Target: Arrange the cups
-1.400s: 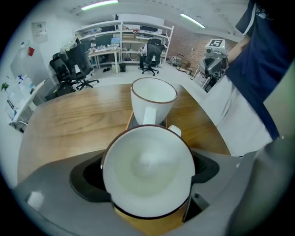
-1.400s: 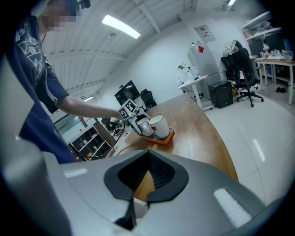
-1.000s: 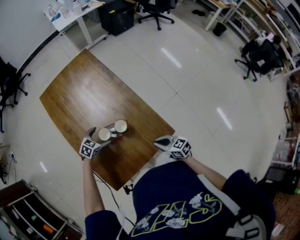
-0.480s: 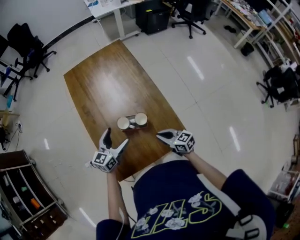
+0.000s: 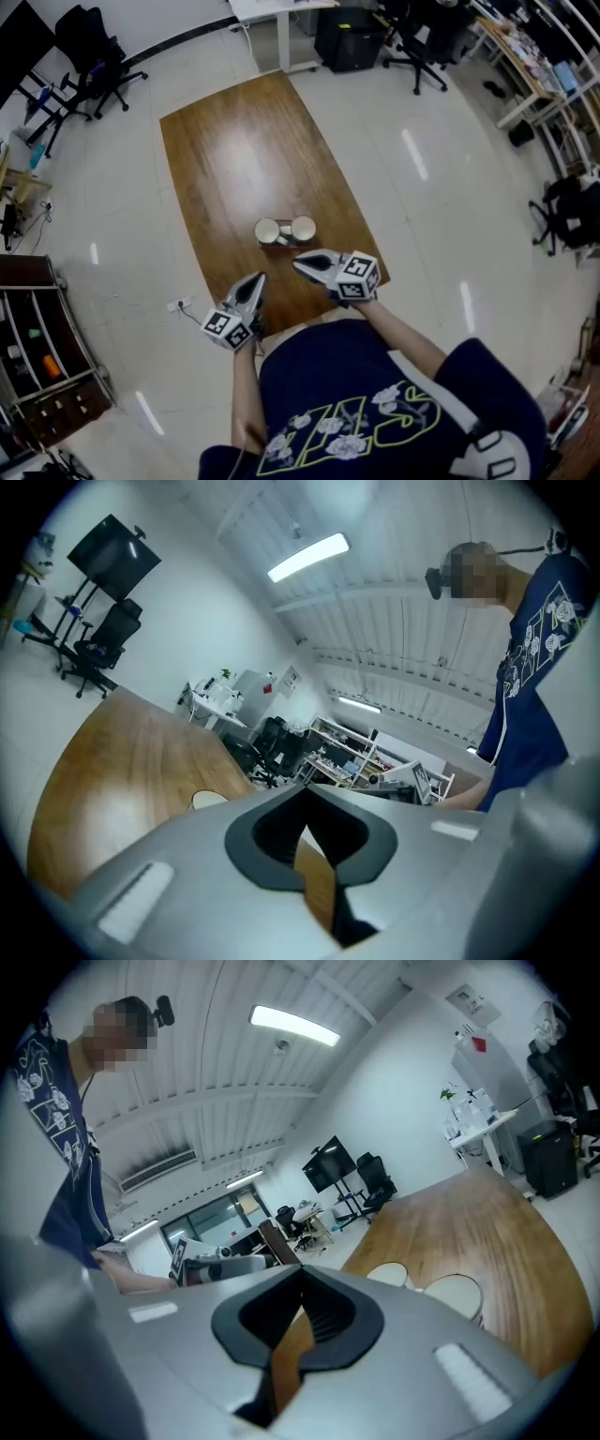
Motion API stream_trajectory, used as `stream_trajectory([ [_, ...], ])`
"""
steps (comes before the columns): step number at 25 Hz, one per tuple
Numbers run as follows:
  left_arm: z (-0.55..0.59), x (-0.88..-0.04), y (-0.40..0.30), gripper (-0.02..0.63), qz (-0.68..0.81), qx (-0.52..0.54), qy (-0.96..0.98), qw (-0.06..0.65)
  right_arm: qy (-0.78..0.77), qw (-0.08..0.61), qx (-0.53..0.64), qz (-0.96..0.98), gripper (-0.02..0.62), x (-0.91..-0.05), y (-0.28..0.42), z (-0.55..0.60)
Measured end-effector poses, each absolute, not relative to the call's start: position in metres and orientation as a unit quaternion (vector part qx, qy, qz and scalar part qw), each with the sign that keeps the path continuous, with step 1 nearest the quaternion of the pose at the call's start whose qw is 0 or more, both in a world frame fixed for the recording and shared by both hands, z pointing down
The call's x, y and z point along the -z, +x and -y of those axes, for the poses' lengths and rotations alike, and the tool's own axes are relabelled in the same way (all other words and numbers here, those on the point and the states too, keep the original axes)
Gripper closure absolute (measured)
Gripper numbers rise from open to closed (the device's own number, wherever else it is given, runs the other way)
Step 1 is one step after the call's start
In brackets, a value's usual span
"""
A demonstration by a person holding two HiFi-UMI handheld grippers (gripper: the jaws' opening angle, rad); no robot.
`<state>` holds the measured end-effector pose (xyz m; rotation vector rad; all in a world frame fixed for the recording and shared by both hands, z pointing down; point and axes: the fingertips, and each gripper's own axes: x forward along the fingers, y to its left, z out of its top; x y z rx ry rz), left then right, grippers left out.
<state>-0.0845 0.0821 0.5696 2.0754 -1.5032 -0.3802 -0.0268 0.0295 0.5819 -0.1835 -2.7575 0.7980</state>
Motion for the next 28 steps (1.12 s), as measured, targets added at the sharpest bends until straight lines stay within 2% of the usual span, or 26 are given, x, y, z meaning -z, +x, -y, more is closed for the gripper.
stream_trajectory([
  [14,-0.083,-0.586,-0.041,0.604,0.497,0.166,0.786,0.330,-0.048,0.156,-0.277,0.947,0.592,-0.597,-0.011,-0.039],
  [28,-0.068,-0.599,-0.034,0.604,0.486,0.140,0.790,0.347,-0.034,0.160,-0.264,0.951,0.592,-0.599,-0.002,-0.030],
])
